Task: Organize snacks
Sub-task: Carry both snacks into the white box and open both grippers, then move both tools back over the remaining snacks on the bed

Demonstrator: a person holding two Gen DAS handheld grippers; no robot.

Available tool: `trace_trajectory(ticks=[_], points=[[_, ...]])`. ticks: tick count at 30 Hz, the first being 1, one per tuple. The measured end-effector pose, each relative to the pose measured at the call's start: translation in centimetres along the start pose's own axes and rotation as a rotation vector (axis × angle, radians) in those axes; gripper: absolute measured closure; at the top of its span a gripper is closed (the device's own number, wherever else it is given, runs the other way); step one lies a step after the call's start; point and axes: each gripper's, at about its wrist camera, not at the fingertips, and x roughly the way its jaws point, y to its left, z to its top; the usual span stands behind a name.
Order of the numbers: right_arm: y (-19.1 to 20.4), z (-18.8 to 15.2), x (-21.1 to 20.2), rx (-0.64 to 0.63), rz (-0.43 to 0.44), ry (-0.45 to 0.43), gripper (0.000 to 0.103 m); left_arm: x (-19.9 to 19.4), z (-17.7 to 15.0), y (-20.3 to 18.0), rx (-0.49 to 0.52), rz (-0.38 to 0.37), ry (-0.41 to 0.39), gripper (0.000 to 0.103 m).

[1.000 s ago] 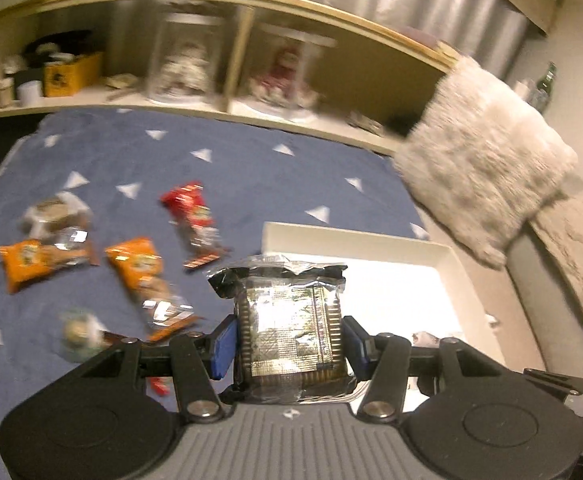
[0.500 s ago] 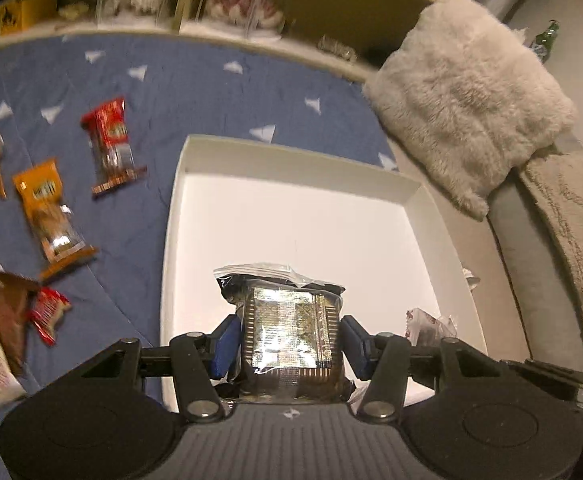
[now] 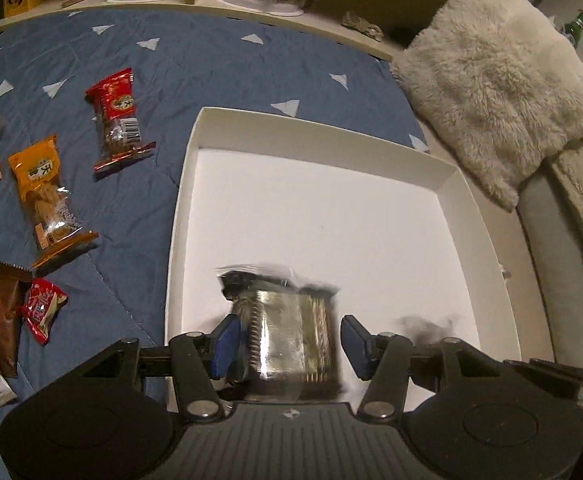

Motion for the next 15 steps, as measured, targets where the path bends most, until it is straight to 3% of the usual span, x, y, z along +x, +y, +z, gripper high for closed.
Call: trace_trajectory(ticks=[2,5,10,15], points=[[-0.1,0.1,0.5,0.012,0.0,0.012,0.06,-0.1,0.1,0.0,0.011,0.009,0.003,0.036],[-0.7,0.0,0.4,0.042,-0.008,0.019,0.045,-0.4,0.0,0.0,0.034,0.016,0.011,0.034],[-1.1,-0.2,0.3,0.066,-0.043,0.04,0.044,-1.1,-0.3,0.0,0.061,0.031,0.022,0.028],[-1.4,-0.6,-0.1,0.099,-0.054,0.049,0.036,-1.8,-0.9,0.1,0.091,0.042,0.043,0.021]])
